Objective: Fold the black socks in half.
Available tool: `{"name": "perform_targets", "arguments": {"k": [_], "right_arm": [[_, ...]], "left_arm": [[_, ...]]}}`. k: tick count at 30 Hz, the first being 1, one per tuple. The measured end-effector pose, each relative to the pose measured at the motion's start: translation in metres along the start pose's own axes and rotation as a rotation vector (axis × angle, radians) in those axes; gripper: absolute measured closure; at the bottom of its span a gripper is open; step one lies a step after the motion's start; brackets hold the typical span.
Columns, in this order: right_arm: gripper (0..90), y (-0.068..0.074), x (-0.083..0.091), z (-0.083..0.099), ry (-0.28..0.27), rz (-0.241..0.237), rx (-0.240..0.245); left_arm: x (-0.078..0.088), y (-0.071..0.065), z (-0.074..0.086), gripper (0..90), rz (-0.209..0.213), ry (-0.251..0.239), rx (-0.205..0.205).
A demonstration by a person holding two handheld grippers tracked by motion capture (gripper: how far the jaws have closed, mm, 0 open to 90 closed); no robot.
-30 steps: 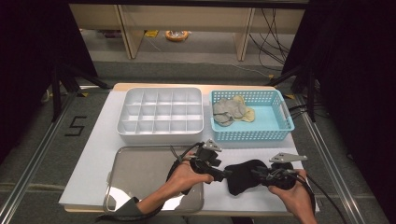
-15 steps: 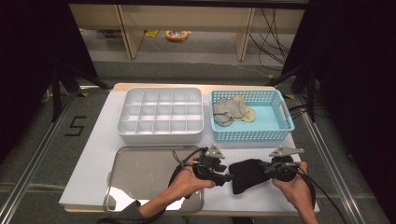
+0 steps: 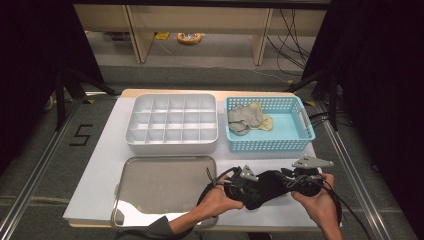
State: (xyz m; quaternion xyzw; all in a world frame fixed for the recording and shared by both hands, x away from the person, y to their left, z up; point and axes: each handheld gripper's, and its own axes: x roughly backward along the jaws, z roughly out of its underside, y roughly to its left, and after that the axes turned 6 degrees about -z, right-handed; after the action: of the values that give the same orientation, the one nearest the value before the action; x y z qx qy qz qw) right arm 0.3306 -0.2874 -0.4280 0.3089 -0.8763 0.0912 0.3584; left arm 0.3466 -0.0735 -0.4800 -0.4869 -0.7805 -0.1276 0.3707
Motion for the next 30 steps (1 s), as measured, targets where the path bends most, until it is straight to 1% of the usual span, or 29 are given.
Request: {"name": "perform_targets", "arguments": {"k": [1, 2, 3, 4, 5, 6, 7, 8, 9, 10, 11, 12, 13, 14, 15, 16, 17, 18, 19, 20, 21, 22, 23, 24, 25, 26, 28, 29, 30], "right_arm": [[71.8, 0.006, -0.001, -0.002, 0.016, -0.017, -0.002], [71.9, 0.008, -0.003, -0.001, 0.019, -0.017, 0.018], [72.2, 0.01, -0.005, -0.002, 0.02, -0.023, 0.03], [72.3, 0.012, -0.006, -0.002, 0.028, -0.026, 0.027], [72.3, 0.015, -0.007, -0.002, 0.044, -0.033, 0.017], [72.3, 0.016, -0.008, -0.002, 0.042, -0.037, 0.021], [72.3, 0.016, -0.009, -0.002, 0.043, -0.031, 0.046], [72.6, 0.018, -0.009, -0.002, 0.036, -0.036, 0.042], [74.3, 0.017, -0.008, -0.003, 0.039, -0.045, 0.062], [75.1, 0.021, -0.007, -0.003, 0.048, -0.047, 0.025], [76.3, 0.023, -0.008, -0.001, 0.066, -0.057, 0.009], [77.4, 0.021, -0.011, 0.001, 0.084, -0.058, 0.023], [78.4, 0.018, -0.016, 0.004, 0.106, -0.064, 0.035], [79.5, 0.017, -0.021, 0.007, 0.127, -0.065, 0.018], [80.8, 0.013, -0.028, 0.012, 0.124, -0.059, 0.015], [81.8, 0.012, -0.031, 0.015, 0.151, -0.054, 0.008], [82.8, 0.011, -0.032, 0.017, 0.184, -0.066, -0.009], [83.3, 0.011, -0.035, 0.019, 0.167, -0.074, -0.032], [83.7, 0.008, -0.035, 0.02, 0.183, -0.081, -0.026], [83.8, 0.009, -0.034, 0.019, 0.186, -0.088, -0.047], [83.8, 0.008, -0.034, 0.019, 0.179, -0.08, -0.038], [83.8, 0.009, -0.035, 0.02, 0.169, -0.08, -0.047], [83.6, 0.008, -0.035, 0.021, 0.168, -0.078, -0.026], [83.5, 0.008, -0.035, 0.021, 0.167, -0.077, -0.021], [83.4, 0.01, -0.034, 0.02, 0.171, -0.079, -0.038], [83.3, 0.009, -0.036, 0.022, 0.149, -0.07, -0.019], [83.0, 0.009, -0.036, 0.022, 0.152, -0.072, -0.021], [82.8, 0.009, -0.036, 0.022, 0.152, -0.072, -0.021], [82.7, 0.009, -0.036, 0.022, 0.149, -0.073, -0.02]], "left_arm": [[-0.002, 0.0, 0.001, 78.0, -0.001, -0.003, -0.004], [-0.001, -0.001, 0.0, 78.0, -0.002, 0.001, -0.006], [0.0, -0.001, 0.0, 78.0, -0.013, 0.003, -0.021], [0.0, -0.001, -0.001, 77.9, -0.009, 0.005, -0.027], [0.0, -0.002, 0.0, 77.8, -0.012, 0.005, -0.025], [0.0, -0.002, 0.0, 77.6, -0.016, 0.006, -0.028], [0.0, -0.002, 0.0, 77.4, -0.014, 0.006, -0.018], [0.0, -0.001, 0.0, 77.1, -0.017, 0.003, -0.011], [0.0, -0.001, 0.0, 76.6, -0.008, -0.001, -0.006], [0.001, -0.001, 0.0, 75.8, -0.006, -0.008, -0.003], [0.003, -0.002, 0.0, 74.3, -0.006, -0.017, 0.0], [0.005, -0.002, 0.0, 73.3, 0.007, -0.033, 0.011], [0.009, -0.003, 0.0, 72.3, 0.002, -0.042, 0.01], [0.015, -0.003, 0.0, 72.1, -0.005, -0.05, 0.009], [0.019, -0.003, 0.0, 71.2, -0.01, -0.056, 0.012], [0.024, -0.002, 0.001, 70.2, -0.01, -0.065, 0.014], [0.027, -0.001, 0.002, 68.4, -0.022, -0.065, 0.012], [0.033, 0.002, 0.004, 66.8, -0.043, -0.073, 0.022], [0.036, 0.004, 0.005, 63.8, -0.061, -0.072, 0.02], [0.039, 0.004, 0.009, 61.7, -0.077, -0.066, 0.083], [0.039, 0.005, 0.011, 59.3, -0.081, -0.067, 0.11], [0.038, 0.007, 0.014, 57.1, -0.088, -0.057, 0.129], [0.038, 0.01, 0.016, 54.3, -0.092, -0.036, 0.127], [0.034, 0.013, 0.02, 51.2, -0.088, -0.03, 0.15], [0.032, 0.013, 0.021, 48.4, -0.071, -0.024, 0.161], [0.031, 0.014, 0.022, 47.2, -0.062, -0.021, 0.167], [0.027, 0.013, 0.022, 46.8, -0.051, -0.019, 0.176], [0.025, 0.012, 0.021, 46.2, -0.047, -0.008, 0.18], [0.023, 0.011, 0.02, 45.3, -0.037, -0.008, 0.19]]}}
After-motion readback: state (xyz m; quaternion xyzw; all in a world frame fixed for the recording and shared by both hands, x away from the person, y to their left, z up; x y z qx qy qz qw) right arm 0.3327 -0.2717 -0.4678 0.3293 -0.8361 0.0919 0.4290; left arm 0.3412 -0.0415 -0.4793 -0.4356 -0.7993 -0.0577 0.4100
